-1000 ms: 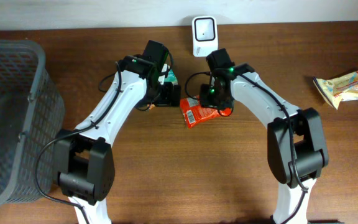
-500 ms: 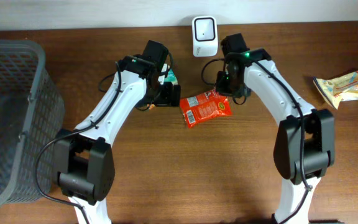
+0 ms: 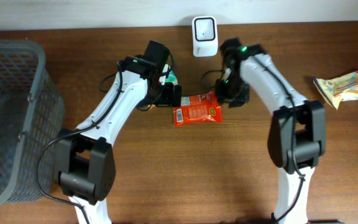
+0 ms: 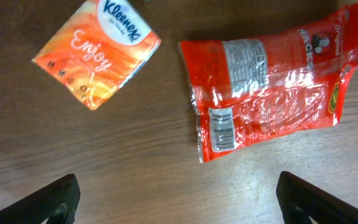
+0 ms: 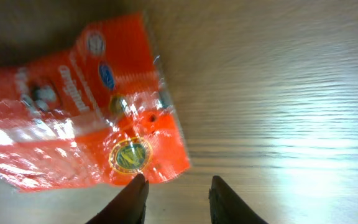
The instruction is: Scan the item barcode
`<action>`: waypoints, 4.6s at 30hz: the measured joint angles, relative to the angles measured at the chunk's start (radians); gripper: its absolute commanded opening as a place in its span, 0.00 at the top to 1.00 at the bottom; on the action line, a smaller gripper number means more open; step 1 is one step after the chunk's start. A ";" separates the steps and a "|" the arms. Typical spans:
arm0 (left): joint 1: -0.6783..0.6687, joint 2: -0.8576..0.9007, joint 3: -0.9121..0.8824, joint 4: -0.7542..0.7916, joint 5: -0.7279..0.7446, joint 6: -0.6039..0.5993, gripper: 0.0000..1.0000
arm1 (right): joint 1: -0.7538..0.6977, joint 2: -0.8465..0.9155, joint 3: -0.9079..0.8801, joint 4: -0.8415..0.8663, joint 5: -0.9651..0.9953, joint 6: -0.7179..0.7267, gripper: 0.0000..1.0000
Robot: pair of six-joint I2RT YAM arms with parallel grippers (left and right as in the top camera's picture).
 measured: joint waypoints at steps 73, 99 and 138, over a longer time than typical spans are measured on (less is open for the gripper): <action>0.081 0.034 0.007 -0.082 -0.151 -0.106 0.01 | 0.072 0.175 0.121 0.239 -0.190 -0.636 0.14; 0.081 0.034 0.004 -0.083 -0.151 -0.106 0.01 | 0.077 0.171 0.075 -0.084 -0.403 -0.505 0.96; 0.081 0.034 0.001 -0.098 -0.151 -0.106 0.01 | 0.041 0.175 0.608 -0.377 0.174 0.013 0.01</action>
